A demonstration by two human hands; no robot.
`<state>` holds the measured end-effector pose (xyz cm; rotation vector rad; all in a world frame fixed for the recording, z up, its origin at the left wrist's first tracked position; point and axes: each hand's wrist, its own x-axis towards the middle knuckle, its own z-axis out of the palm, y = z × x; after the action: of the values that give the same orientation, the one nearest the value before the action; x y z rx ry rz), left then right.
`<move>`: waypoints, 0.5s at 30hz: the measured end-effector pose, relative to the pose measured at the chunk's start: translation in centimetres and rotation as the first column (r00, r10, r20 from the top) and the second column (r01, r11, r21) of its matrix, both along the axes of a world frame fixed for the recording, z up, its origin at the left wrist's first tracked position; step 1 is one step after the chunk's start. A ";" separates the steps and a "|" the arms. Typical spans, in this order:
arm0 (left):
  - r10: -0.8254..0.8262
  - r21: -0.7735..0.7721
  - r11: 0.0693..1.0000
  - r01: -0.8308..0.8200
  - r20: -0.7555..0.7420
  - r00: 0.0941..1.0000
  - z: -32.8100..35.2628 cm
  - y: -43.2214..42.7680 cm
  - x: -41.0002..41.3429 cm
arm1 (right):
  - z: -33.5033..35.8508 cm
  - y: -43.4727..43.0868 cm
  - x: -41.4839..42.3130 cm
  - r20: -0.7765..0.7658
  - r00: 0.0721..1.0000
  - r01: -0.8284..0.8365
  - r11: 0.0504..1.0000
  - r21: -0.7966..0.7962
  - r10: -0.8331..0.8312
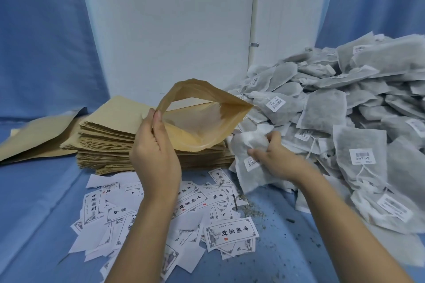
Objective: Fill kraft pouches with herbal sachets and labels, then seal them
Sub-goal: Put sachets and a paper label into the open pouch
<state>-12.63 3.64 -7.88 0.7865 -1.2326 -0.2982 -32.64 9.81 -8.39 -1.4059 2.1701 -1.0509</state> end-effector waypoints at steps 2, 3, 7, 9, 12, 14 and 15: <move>0.016 -0.002 1.000 -0.016 -0.055 0.998 0.1 0.0 0.3 | 0.4 0.2 0.5 0.218 0.975 -0.025 0.996 -0.081 0.042; 0.023 -0.013 1.000 -0.024 -0.073 0.997 0.2 0.0 0.3 | 0.8 0.5 0.7 0.311 0.943 -0.088 0.992 -0.095 0.114; 0.048 -0.127 0.991 -0.048 -0.004 0.999 -0.2 -0.2 0.4 | 2.3 1.8 1.6 0.602 0.638 -0.501 0.852 -0.150 0.481; 0.048 -0.161 0.986 -0.037 0.063 0.997 -0.7 -0.3 0.3 | 2.5 2.1 1.9 0.686 0.499 -0.554 0.804 -0.216 0.529; 0.045 -0.185 0.983 -0.016 0.153 0.987 -1.4 -0.1 -0.1 | 2.5 2.1 2.1 0.746 0.389 -0.513 0.800 -0.311 0.540; 0.036 -0.175 0.985 -0.003 0.189 0.981 -1.7 0.0 -0.6 | 2.6 1.5 2.7 0.780 0.358 -0.435 0.831 -0.348 0.514; 0.042 -0.171 0.985 -0.005 0.214 0.976 -1.9 0.1 -0.8 | 2.7 1.1 3.1 0.806 0.360 -0.356 0.868 -0.346 0.469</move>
<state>-13.45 3.72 -9.74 0.6983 -1.4325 -0.0868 -29.49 10.96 -5.66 -0.9790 0.9200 -1.2889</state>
